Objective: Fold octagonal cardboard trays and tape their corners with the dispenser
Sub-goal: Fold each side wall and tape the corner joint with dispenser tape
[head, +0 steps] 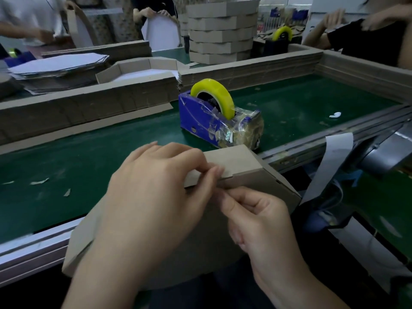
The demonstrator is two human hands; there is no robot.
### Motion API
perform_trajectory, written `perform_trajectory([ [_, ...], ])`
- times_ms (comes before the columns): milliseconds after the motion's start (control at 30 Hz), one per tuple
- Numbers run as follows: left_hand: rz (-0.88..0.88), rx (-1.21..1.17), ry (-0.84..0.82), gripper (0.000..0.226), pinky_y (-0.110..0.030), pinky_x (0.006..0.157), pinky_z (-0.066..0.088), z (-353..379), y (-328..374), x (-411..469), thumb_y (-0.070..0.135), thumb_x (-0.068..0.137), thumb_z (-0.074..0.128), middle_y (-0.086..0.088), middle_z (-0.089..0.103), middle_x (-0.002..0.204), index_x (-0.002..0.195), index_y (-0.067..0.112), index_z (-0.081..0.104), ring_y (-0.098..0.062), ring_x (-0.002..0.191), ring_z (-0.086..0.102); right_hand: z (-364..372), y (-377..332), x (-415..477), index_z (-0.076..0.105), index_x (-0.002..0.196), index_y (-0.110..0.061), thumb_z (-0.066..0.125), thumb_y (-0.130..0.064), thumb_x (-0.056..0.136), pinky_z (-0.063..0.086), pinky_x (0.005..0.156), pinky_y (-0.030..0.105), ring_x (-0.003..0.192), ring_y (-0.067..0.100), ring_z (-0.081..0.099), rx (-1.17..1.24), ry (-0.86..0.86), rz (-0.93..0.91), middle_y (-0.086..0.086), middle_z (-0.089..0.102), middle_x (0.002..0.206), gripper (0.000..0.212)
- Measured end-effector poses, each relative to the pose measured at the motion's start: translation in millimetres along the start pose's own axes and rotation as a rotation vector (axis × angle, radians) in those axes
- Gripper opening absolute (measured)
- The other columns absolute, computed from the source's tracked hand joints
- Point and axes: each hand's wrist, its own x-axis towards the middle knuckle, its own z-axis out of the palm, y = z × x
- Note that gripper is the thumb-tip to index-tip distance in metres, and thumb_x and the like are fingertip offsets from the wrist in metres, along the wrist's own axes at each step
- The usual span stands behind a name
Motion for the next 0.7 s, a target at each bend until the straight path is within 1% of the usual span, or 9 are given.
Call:
perform_trajectory([
  [133,0.108,0.064,0.055,0.029,-0.032,0.062,0.051,8.7,-2.3,-5.7,0.042,0.091,0.057,0.005,0.073,0.096,0.076,0.024,0.073,-0.022,0.083,0.069,-4.6,-1.2,-0.8,0.074,0.07,-0.008,0.071,-0.041,0.065,0.026,0.038,0.014,0.032,0.002,0.03,-0.039,-0.023,0.009,-0.006,0.038,0.034,0.034],
  [200,0.145,0.072,0.057,0.032,-0.036,0.062,0.053,9.6,-6.4,-6.7,0.044,0.092,0.054,0.004,0.073,0.098,0.08,0.024,0.075,-0.023,0.085,0.069,-10.5,-6.6,0.5,0.074,0.069,-0.011,0.077,-0.043,0.073,0.028,0.039,0.012,0.032,0.002,0.033,-0.158,-0.08,0.019,-0.004,0.04,0.035,0.033],
  [333,0.164,0.12,0.079,0.031,-0.037,0.062,0.052,10.2,-12.0,-8.2,0.043,0.093,0.054,0.002,0.073,0.099,0.084,0.022,0.076,-0.025,0.085,0.068,-21.8,-15.6,8.6,0.073,0.069,-0.009,0.066,-0.056,0.078,0.032,0.04,0.01,0.031,0.004,0.04,-0.426,-0.154,0.075,0.001,0.046,0.036,0.048],
  [367,0.163,0.142,0.082,0.031,-0.037,0.063,0.053,9.9,-13.9,-9.9,0.043,0.093,0.054,0.001,0.073,0.1,0.086,0.021,0.075,-0.026,0.085,0.068,-24.6,-14.4,9.6,0.073,0.068,-0.012,0.066,-0.058,0.079,0.03,0.041,0.011,0.032,0.003,0.039,-0.458,-0.123,0.039,0.0,0.045,0.036,0.047],
  [433,0.166,0.182,0.092,0.028,-0.037,0.067,0.052,8.0,-16.7,-13.7,0.042,0.093,0.057,-0.001,0.072,0.103,0.09,0.02,0.074,-0.028,0.087,0.068,-32.5,-13.8,13.3,0.072,0.064,-0.015,0.067,-0.05,0.082,0.029,0.044,0.014,0.037,0.003,0.038,-0.444,0.041,-0.185,-0.006,0.044,0.038,0.04],
  [500,0.171,0.221,0.083,0.027,-0.037,0.069,0.051,7.5,-18.5,-16.5,0.044,0.091,0.06,-0.002,0.072,0.106,0.095,0.02,0.073,-0.028,0.089,0.068,-43.2,-16.4,20.3,0.074,0.071,-0.023,0.061,-0.037,0.086,0.035,0.053,0.014,0.052,0.001,0.048,-0.461,0.222,-0.458,-0.012,0.053,0.053,0.024],
  [533,0.169,0.247,0.061,0.03,-0.037,0.071,0.05,7.4,-19.5,-17.6,0.046,0.089,0.061,-0.002,0.071,0.108,0.098,0.02,0.073,-0.028,0.09,0.067,-47.2,-18.8,25.5,0.076,0.088,-0.025,0.058,-0.034,0.088,0.039,0.065,0.013,0.069,0.002,0.055,-0.559,0.257,-0.535,-0.014,0.058,0.069,0.019],
  [600,0.153,0.293,0.0,0.038,-0.037,0.073,0.048,5.0,-21.6,-19.6,0.05,0.086,0.061,-0.002,0.069,0.11,0.108,0.021,0.071,-0.029,0.092,0.066,-51.2,-19.7,35.3,0.067,0.118,-0.023,0.052,-0.032,0.091,0.037,0.091,0.016,0.103,0.008,0.051,-0.776,0.202,-0.559,-0.012,0.057,0.103,0.032],
  [700,0.149,0.349,-0.082,0.048,-0.042,0.085,0.048,-1.4,-18.0,-18.5,0.054,0.083,0.054,-0.004,0.067,0.11,0.121,0.027,0.067,-0.032,0.091,0.065,-46.6,-12.4,35.6,0.059,0.131,-0.024,0.038,-0.04,0.096,0.027,0.11,0.029,0.127,0.006,0.036,-0.871,0.038,-0.482,-0.011,0.049,0.13,0.044],
])
